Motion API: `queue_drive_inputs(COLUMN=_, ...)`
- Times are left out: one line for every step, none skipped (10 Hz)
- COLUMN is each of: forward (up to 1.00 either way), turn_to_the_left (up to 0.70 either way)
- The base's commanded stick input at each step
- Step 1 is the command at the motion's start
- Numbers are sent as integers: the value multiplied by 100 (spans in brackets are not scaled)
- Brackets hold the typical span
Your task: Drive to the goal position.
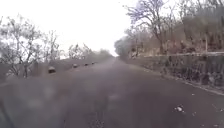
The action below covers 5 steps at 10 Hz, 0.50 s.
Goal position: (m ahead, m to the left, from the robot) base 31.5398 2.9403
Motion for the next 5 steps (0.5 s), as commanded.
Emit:
queue_drive_inputs(forward=70, turn_to_the_left=0)
queue_drive_inputs(forward=70, turn_to_the_left=0)
queue_drive_inputs(forward=70, turn_to_the_left=0)
queue_drive_inputs(forward=70, turn_to_the_left=0)
queue_drive_inputs(forward=70, turn_to_the_left=0)
